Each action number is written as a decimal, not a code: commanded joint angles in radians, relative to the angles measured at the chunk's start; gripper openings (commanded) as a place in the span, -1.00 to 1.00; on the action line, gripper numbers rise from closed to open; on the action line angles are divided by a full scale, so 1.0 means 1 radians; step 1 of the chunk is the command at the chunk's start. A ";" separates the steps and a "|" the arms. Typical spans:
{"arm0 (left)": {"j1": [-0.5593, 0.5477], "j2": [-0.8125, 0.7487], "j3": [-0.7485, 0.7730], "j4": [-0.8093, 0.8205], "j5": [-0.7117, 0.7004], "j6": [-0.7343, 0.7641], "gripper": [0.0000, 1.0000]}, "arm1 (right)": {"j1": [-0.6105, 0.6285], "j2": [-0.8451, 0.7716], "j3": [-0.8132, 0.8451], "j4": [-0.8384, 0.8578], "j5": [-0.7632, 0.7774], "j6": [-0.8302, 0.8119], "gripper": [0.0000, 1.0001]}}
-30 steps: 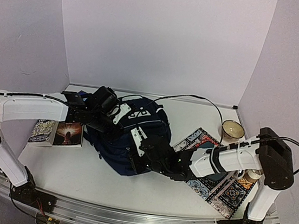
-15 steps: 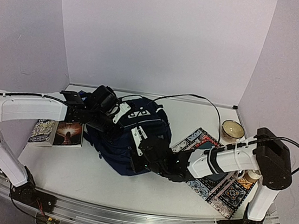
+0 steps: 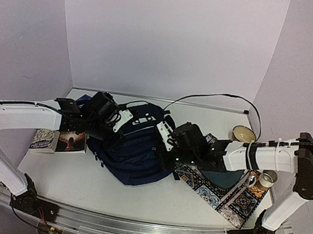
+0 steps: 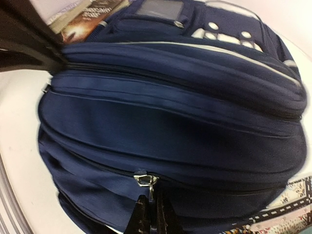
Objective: Pack the student bag
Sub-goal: Zip the student bag into the second largest pocket of the bag.
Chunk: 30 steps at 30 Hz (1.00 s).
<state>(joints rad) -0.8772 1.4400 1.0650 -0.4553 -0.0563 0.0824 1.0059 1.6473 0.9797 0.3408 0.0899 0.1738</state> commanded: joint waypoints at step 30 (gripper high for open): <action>-0.010 -0.161 -0.047 0.071 0.089 0.067 -0.11 | -0.137 0.030 0.130 -0.165 -0.216 -0.023 -1.00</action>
<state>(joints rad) -0.8762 1.3263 0.9825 -0.4605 -0.0259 0.1746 0.7762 1.7674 1.1185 0.1623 -0.0839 0.1138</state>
